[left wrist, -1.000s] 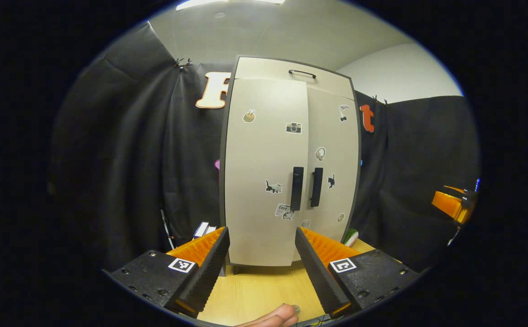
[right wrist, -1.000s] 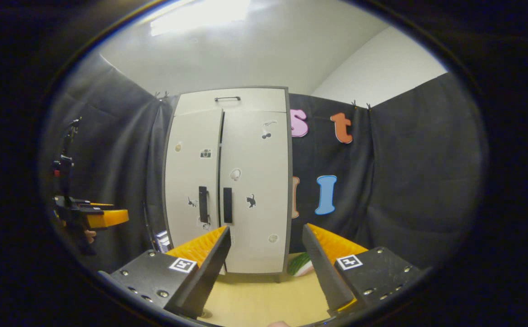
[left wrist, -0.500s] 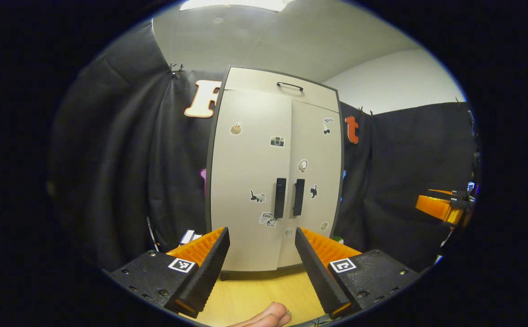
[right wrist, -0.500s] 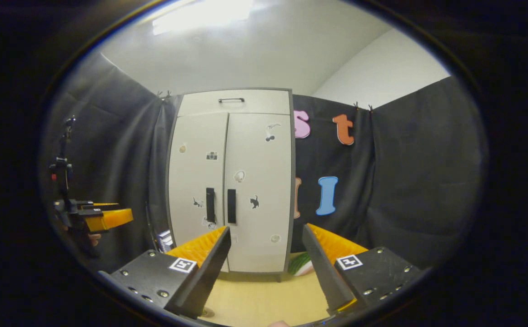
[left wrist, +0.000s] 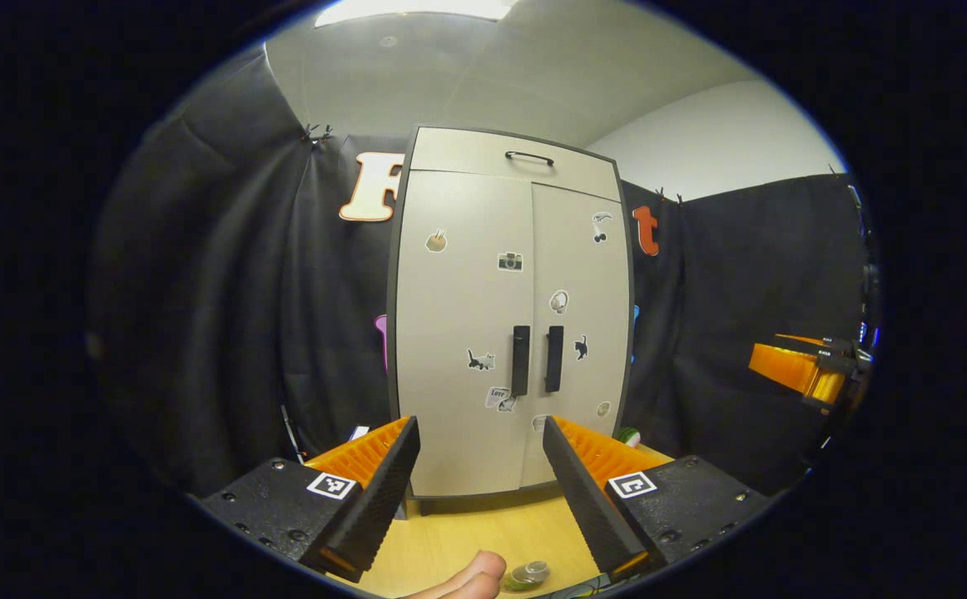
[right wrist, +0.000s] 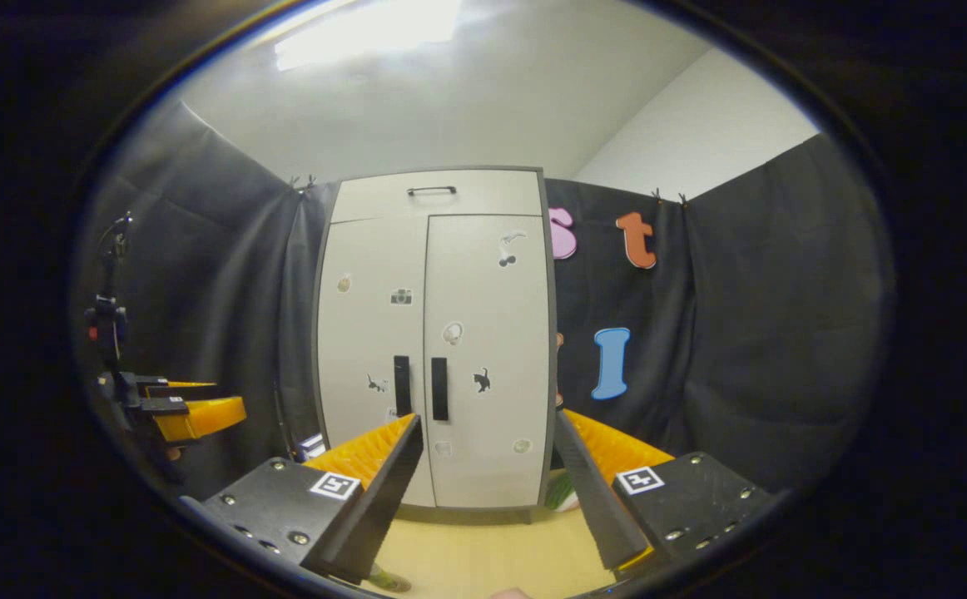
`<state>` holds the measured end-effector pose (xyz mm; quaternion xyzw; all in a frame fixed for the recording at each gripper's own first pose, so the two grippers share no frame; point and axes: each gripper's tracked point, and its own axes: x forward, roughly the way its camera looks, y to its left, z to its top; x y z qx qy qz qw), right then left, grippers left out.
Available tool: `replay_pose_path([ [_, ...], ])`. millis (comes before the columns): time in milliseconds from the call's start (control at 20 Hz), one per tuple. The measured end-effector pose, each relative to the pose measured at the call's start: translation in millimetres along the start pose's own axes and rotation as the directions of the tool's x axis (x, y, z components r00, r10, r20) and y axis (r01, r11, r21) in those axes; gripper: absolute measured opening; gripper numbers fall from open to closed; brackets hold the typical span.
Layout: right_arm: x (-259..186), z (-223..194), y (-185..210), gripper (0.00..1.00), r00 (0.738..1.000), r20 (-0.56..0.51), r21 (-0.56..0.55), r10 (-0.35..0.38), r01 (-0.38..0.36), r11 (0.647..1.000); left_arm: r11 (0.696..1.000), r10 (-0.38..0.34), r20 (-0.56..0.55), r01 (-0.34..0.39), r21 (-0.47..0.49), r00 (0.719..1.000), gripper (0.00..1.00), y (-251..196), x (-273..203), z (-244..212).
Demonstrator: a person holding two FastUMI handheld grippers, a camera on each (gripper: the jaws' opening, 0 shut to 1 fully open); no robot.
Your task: Grasp the bottle in the cabinet with the left hand and place it on the coaster, then close the right door with the right hand and the left door with the left hand.
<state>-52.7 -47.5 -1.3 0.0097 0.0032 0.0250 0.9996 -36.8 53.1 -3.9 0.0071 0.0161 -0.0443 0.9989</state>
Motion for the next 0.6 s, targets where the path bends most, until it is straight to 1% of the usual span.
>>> replay_pose_path([
  [250, 2.3, -4.8, 9.8, 0.96, 1.000, 0.011, -0.037, 0.020, -0.019, 0.999, 1.000, -0.003, -0.018, 0.002, -0.009, 1.000, 0.94, 6.4, 2.4, -5.2],
  [300, 2.5, -4.9, 9.0, 0.93, 1.000, 0.013, -0.038, 0.022, -0.021, 0.999, 1.000, -0.001, -0.020, 0.000, -0.013, 1.000, 0.94, 6.2, 4.3, -5.0],
  [350, 2.1, -4.1, 6.0, 0.96, 1.000, 0.018, -0.038, 0.020, -0.020, 0.999, 1.000, 0.002, -0.018, -0.002, -0.021, 1.000, 0.94, 5.6, 6.9, -3.8],
  [450, 2.4, 1.5, -1.5, 0.96, 0.999, 0.037, -0.041, 0.021, -0.020, 0.999, 0.999, 0.001, -0.015, -0.002, -0.035, 1.000, 0.94, 0.9, 11.1, -1.9],
  [500, 3.4, 2.1, -3.6, 0.93, 0.999, 0.040, -0.041, 0.029, -0.027, 0.999, 0.999, 0.006, -0.015, -0.006, -0.037, 1.000, 0.94, -1.6, 13.0, -0.5],
  [550, 4.3, 2.2, -7.7, 0.96, 0.999, 0.038, -0.038, 0.032, -0.031, 0.999, 0.999, 0.013, -0.014, -0.014, -0.043, 1.000, 0.96, -4.0, 15.1, -0.4],
  [600, 5.5, 2.9, -13.3, 0.96, 0.999, 0.035, -0.034, 0.036, -0.035, 0.999, 0.999, 0.016, -0.011, -0.017, -0.048, 1.000, 0.93, -8.7, 17.1, 0.7],
])
